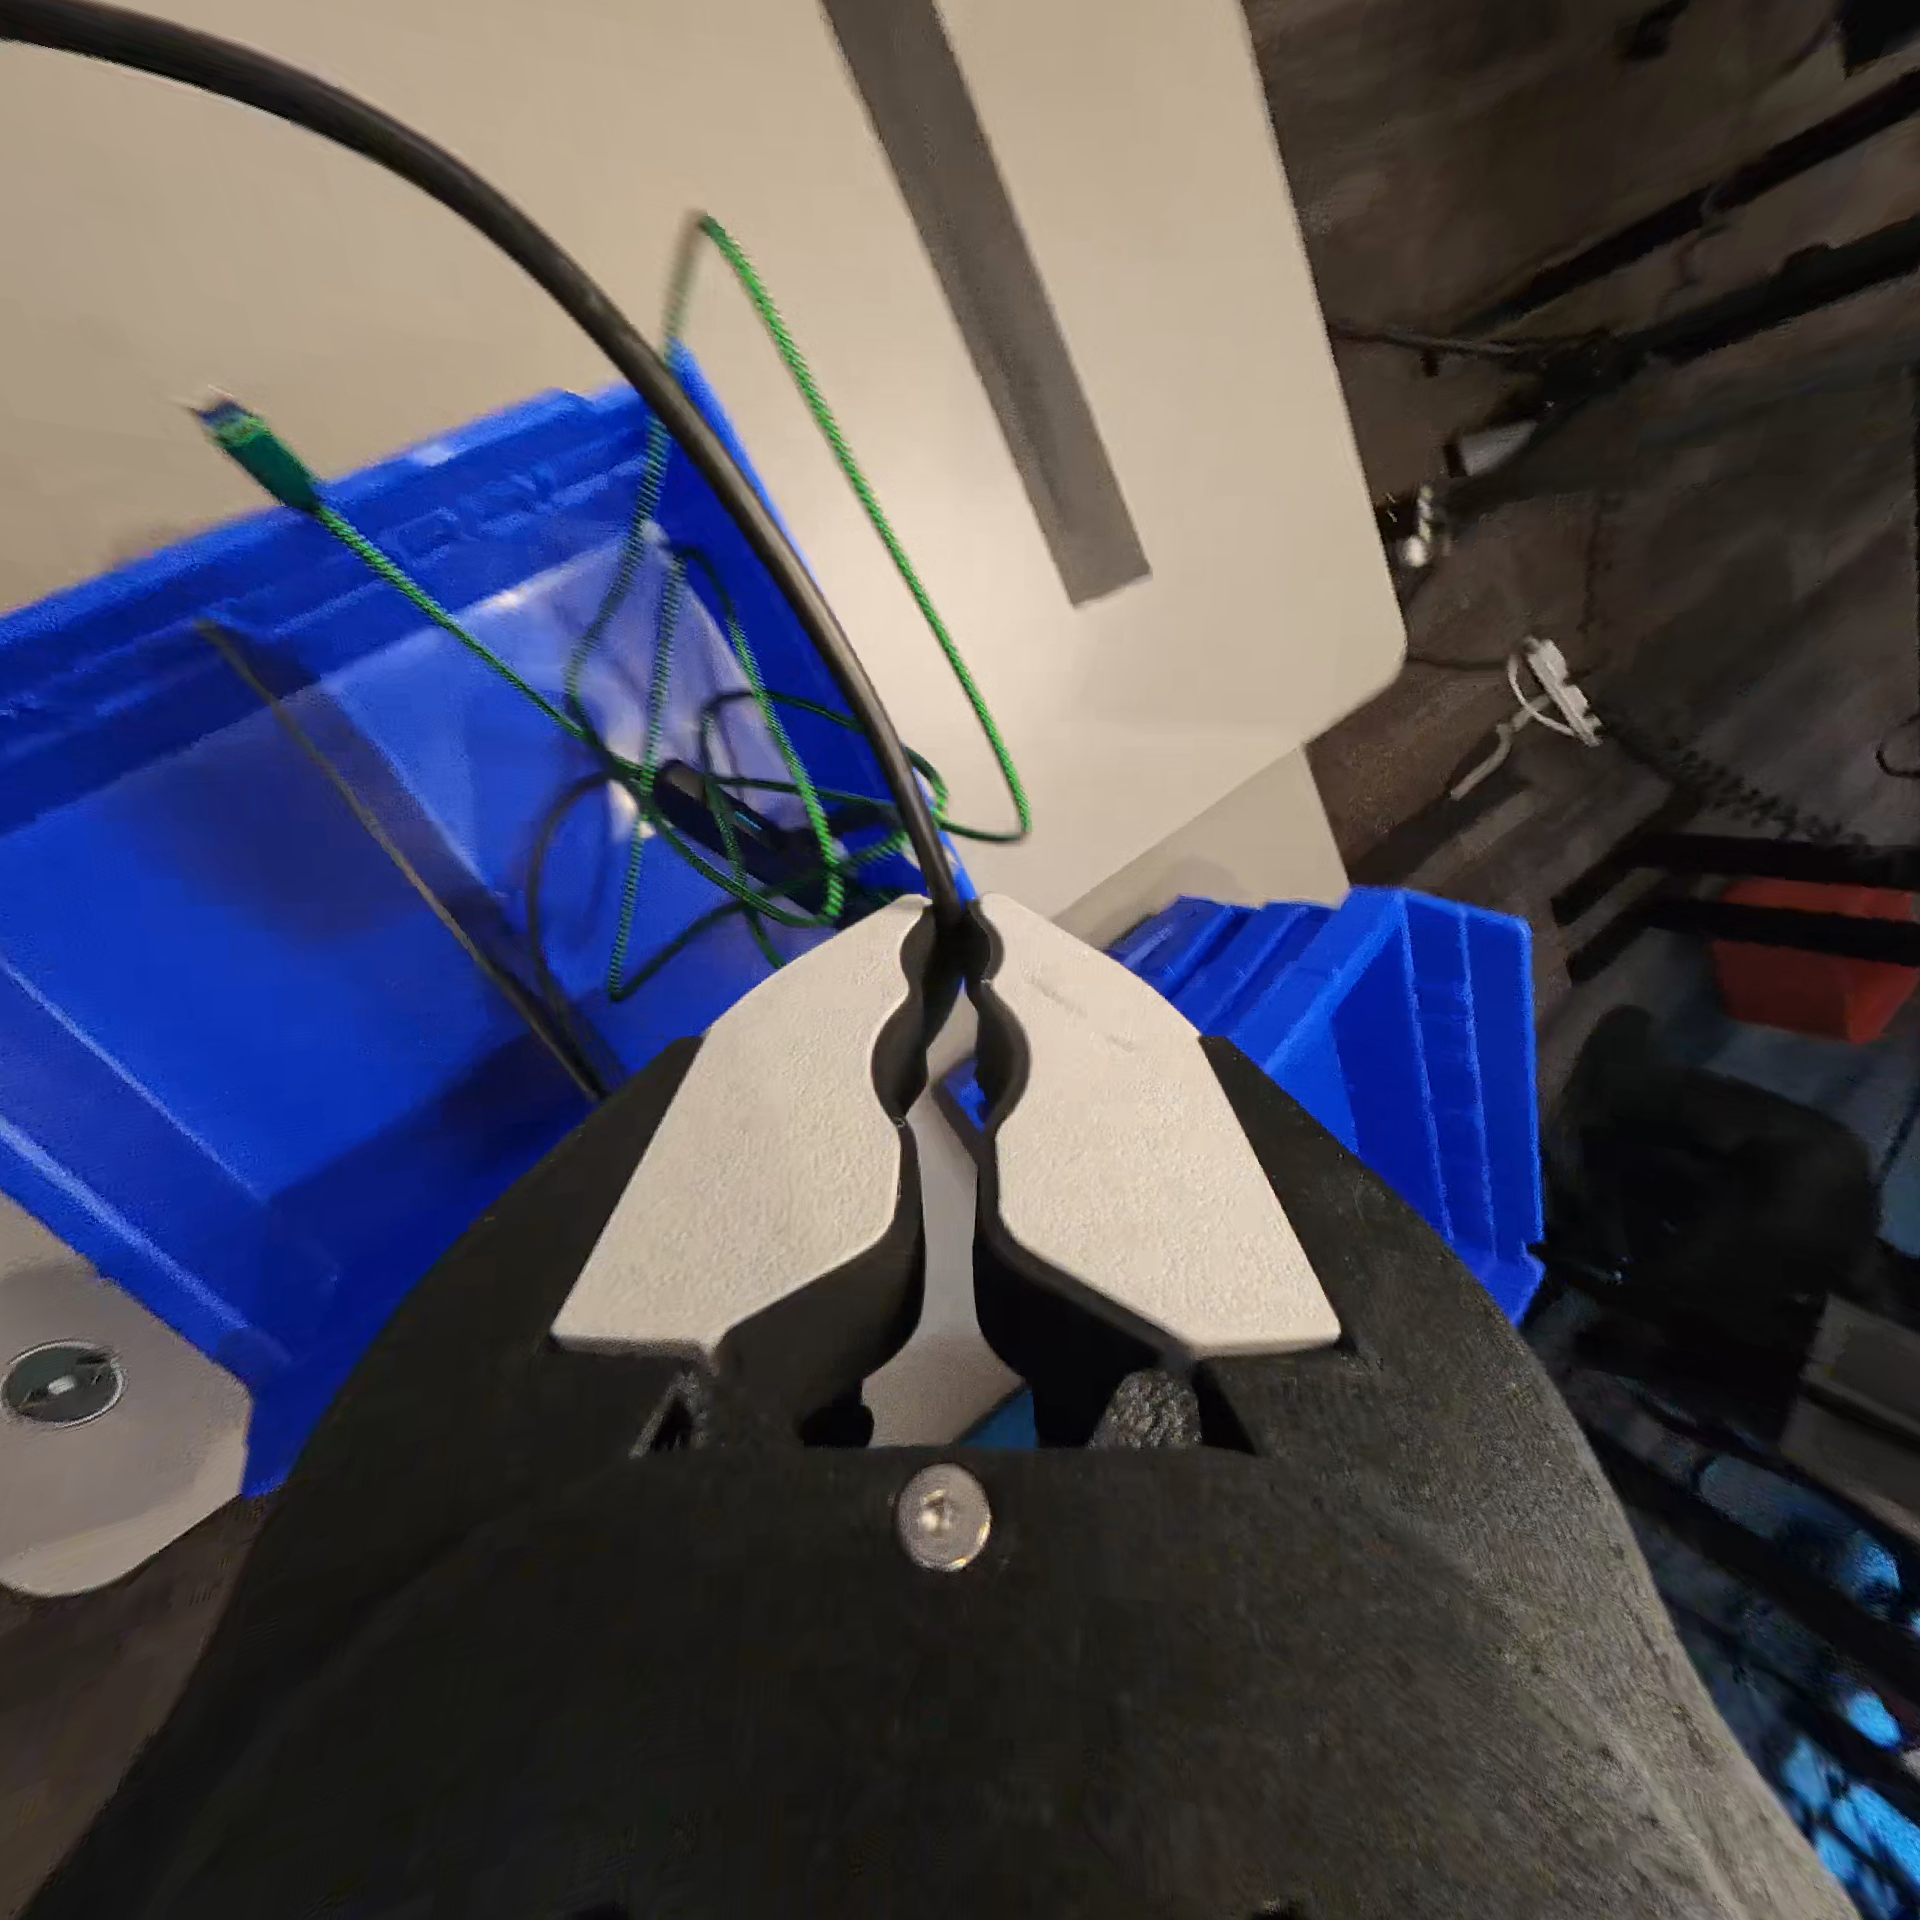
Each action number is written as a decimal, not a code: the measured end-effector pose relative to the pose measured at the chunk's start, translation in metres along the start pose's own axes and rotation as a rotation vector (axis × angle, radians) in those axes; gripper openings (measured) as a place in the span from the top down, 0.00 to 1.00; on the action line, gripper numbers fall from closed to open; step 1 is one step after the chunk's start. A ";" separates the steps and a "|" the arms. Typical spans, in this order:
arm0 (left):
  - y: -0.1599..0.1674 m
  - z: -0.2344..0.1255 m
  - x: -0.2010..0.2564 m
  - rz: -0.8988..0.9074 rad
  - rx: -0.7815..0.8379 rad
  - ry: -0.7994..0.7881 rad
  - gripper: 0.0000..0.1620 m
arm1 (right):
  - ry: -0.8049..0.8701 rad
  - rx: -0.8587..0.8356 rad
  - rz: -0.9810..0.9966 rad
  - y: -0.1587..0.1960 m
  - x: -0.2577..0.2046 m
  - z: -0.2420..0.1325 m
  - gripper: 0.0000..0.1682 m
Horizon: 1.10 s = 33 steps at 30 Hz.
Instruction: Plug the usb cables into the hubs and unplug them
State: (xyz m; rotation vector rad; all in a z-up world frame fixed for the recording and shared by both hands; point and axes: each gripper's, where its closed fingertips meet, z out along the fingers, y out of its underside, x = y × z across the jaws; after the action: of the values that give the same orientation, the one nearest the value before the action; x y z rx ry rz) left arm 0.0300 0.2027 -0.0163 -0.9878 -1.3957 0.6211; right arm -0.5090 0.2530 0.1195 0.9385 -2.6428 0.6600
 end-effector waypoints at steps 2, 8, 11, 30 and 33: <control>0.000 0.000 0.000 -0.001 -0.003 -0.001 0.91 | 0.073 -0.064 0.038 0.020 0.015 0.005 0.98; 0.000 0.000 -0.001 -0.003 -0.003 -0.005 0.91 | 0.309 -0.268 -0.026 0.032 0.019 0.031 0.98; 0.001 0.001 -0.001 -0.006 -0.007 -0.006 0.91 | 0.557 -0.417 -0.095 0.026 0.027 0.035 0.98; -0.001 -0.001 0.003 0.011 0.012 0.014 0.91 | 0.295 -0.317 -0.175 -0.024 -0.025 0.050 0.66; -0.002 -0.002 0.002 0.017 0.024 -0.004 0.91 | 0.076 -0.117 -0.012 -0.064 -0.060 0.045 0.66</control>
State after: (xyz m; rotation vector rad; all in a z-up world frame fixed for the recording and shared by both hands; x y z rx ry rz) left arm 0.0323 0.2030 -0.0135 -0.9811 -1.3819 0.6511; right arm -0.4263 0.2187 0.0785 0.8781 -2.5761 0.5215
